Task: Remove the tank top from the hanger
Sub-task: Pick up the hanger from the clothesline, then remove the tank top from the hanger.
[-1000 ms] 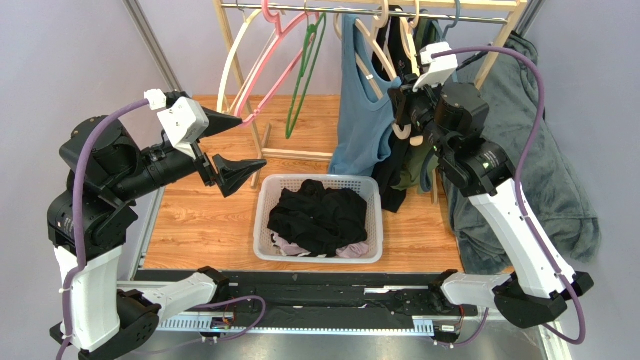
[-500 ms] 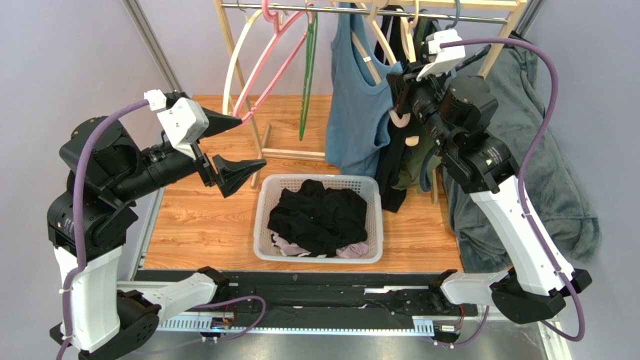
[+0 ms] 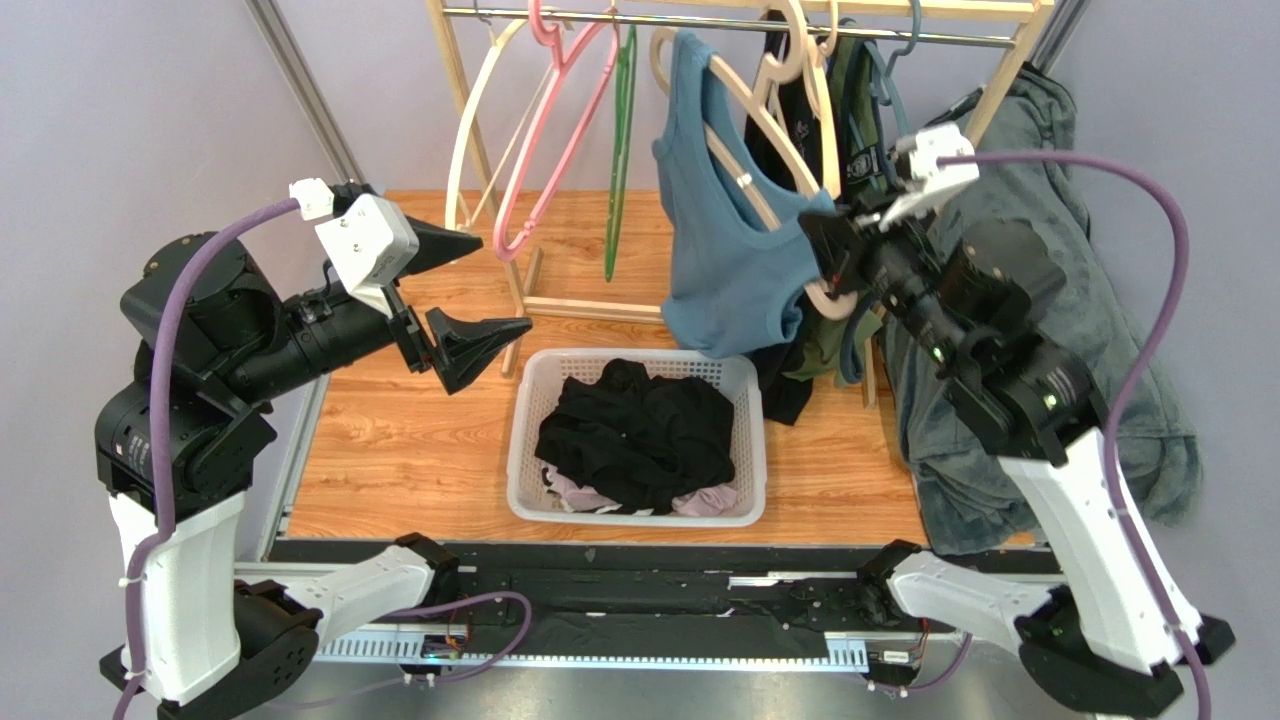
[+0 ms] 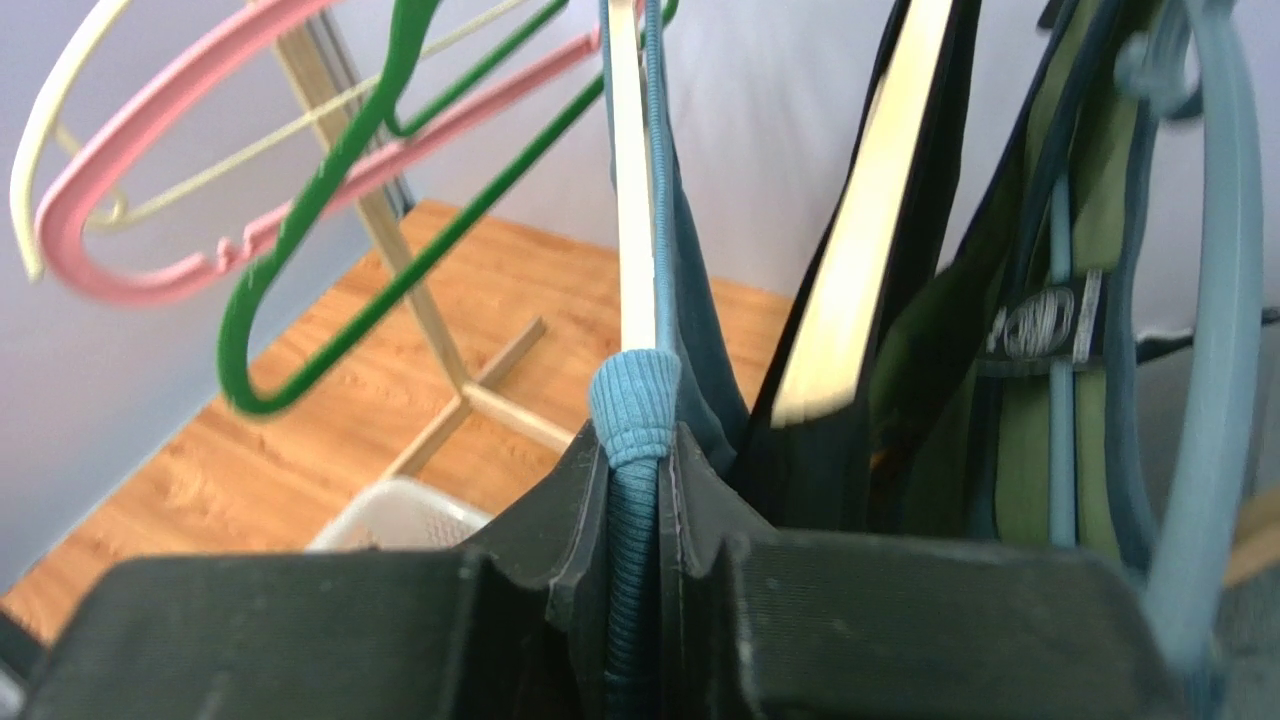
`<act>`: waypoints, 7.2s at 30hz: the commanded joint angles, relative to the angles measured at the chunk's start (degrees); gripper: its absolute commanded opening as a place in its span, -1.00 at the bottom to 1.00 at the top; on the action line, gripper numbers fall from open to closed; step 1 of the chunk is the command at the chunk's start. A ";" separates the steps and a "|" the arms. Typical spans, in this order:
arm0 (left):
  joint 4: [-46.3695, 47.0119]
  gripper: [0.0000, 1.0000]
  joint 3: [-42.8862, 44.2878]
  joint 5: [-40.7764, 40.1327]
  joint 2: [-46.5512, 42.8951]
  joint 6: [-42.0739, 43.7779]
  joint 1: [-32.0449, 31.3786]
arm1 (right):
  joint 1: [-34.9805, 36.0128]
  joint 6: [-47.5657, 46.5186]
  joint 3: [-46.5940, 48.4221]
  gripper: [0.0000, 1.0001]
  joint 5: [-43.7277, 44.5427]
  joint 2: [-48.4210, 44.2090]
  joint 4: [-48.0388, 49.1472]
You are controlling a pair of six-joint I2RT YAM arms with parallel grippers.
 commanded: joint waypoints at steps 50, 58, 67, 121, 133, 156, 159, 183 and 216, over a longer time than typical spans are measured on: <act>4.00 0.98 -9.65 10.11 -2.75 -2.24 1.20 | 0.17 1.68 -4.70 -1.00 -34.16 -13.90 -8.49; 2.25 0.98 -6.93 10.90 -2.31 5.75 1.20 | 0.17 2.21 -6.20 -1.00 -38.28 -17.25 -12.54; -10.49 0.98 -1.49 26.27 0.59 27.69 1.20 | 0.17 0.36 -4.00 -1.00 -44.79 -16.28 -18.43; -6.28 -1.00 -6.49 6.85 1.12 17.02 -2.05 | 0.17 4.92 -24.53 0.39 -17.81 -30.25 1.34; -7.69 -1.00 -6.31 10.73 0.24 17.19 -2.05 | 0.17 15.12 -33.80 0.54 -23.70 -26.04 18.13; -7.34 -1.00 -7.63 11.17 0.07 16.66 -2.05 | 3.59 18.73 -30.20 -1.00 -27.22 -17.77 23.85; -6.64 -1.00 -8.33 8.98 -0.11 16.58 -2.05 | 3.68 17.50 -28.88 -1.00 -26.61 -19.18 20.95; -29.40 -1.00 -0.86 15.91 -5.73 35.38 -0.30 | 1.75 10.20 -19.21 -1.00 12.85 -15.93 1.70; -13.32 -1.00 -0.58 19.85 3.06 22.11 0.32 | 0.34 -9.83 -13.41 0.57 -22.99 -26.40 -11.67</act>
